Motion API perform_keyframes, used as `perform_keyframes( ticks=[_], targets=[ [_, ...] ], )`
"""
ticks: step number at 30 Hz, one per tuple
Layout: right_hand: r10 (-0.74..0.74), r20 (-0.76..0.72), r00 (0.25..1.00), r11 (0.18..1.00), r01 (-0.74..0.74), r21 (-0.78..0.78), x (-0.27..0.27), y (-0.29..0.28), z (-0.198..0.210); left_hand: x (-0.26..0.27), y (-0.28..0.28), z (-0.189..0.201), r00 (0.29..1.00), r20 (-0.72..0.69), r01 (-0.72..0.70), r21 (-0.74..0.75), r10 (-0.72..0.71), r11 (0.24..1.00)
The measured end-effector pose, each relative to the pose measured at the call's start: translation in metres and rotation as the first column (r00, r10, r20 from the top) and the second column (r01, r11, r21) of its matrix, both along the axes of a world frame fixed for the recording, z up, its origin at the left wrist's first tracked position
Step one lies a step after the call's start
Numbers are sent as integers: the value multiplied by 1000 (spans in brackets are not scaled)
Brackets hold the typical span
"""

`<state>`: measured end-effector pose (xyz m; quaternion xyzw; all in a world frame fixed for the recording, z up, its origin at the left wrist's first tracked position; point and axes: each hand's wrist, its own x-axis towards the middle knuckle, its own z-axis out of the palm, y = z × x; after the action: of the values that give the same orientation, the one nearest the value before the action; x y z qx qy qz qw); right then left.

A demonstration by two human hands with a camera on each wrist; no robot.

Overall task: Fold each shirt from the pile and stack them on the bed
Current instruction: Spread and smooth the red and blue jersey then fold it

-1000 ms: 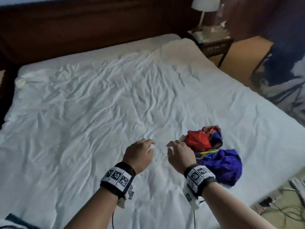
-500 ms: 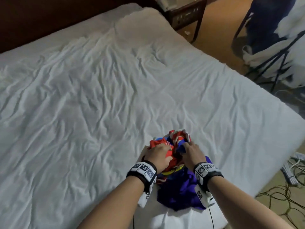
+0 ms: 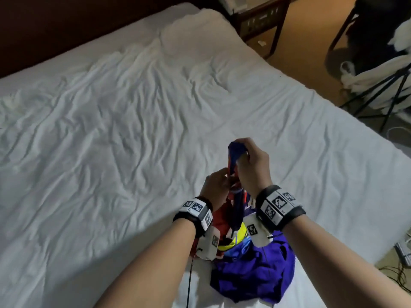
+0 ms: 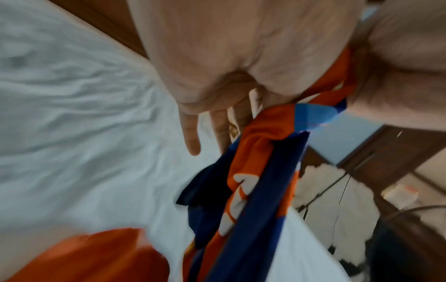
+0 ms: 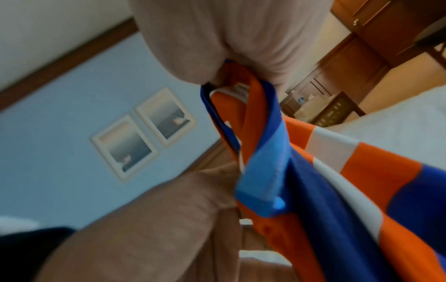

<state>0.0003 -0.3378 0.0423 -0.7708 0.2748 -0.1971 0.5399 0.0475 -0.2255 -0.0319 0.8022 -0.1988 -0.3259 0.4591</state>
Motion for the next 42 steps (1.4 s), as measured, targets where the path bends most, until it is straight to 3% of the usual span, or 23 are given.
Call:
perform_keyframes(
  ticks=[3, 6, 8, 11, 16, 18, 20, 24, 27, 29, 31, 32, 37, 40, 42],
  targets=[
    [-5, 153, 988, 992, -15, 127, 27, 8, 45, 22, 16, 64, 970, -57, -242, -238, 236, 940],
    [160, 193, 968, 976, -184, 115, 31, 27, 67, 40, 50, 135, 916, 25, -361, -379, 400, 852],
    [308, 209, 928, 929, -341, 143, 19, 56, 78, 44, 79, 186, 879, 110, -363, -478, 465, 800],
    [454, 140, 880, 887, -462, 27, 1, 109, 87, 42, 128, 252, 798, 221, -369, -556, 560, 745],
    [437, 164, 884, 899, -434, -57, 6, 186, 133, 29, 227, 337, 682, 238, -444, -616, 691, 651],
    [451, 215, 866, 892, -445, -80, 10, 214, 163, 17, 267, 360, 726, 120, -464, -641, 677, 612],
    [439, 295, 849, 896, -437, -75, 17, 241, 195, -1, 303, 370, 809, 76, -403, -650, 583, 644],
    [323, 457, 829, 938, -344, -41, 30, 300, 263, -44, 360, 334, 770, 299, -340, -556, 564, 759],
    [289, 574, 766, 928, -372, 30, 29, 343, 304, -68, 387, 292, 852, 248, -330, -431, 461, 840],
    [283, 594, 753, 926, -376, 35, 21, 364, 325, -75, 406, 272, 790, 331, -427, -308, 517, 850],
    [282, 554, 783, 950, -308, -49, 16, 374, 338, -80, 434, 267, 679, 426, -549, -245, 597, 799],
    [290, 513, 808, 956, -272, -112, 15, 374, 339, -80, 451, 268, 662, 428, -566, -254, 615, 785],
    [304, 198, 932, 903, -216, -371, 5, 355, 319, -83, 534, 298, 700, 369, -488, -378, 612, 787],
    [318, 4, 948, 859, -286, -425, -16, 360, 299, -86, 555, 333, 671, 448, -411, -438, 591, 799],
    [321, -26, 947, 839, -298, -456, -32, 372, 280, -87, 557, 355, 681, 496, -351, -424, 539, 835]
  ],
)
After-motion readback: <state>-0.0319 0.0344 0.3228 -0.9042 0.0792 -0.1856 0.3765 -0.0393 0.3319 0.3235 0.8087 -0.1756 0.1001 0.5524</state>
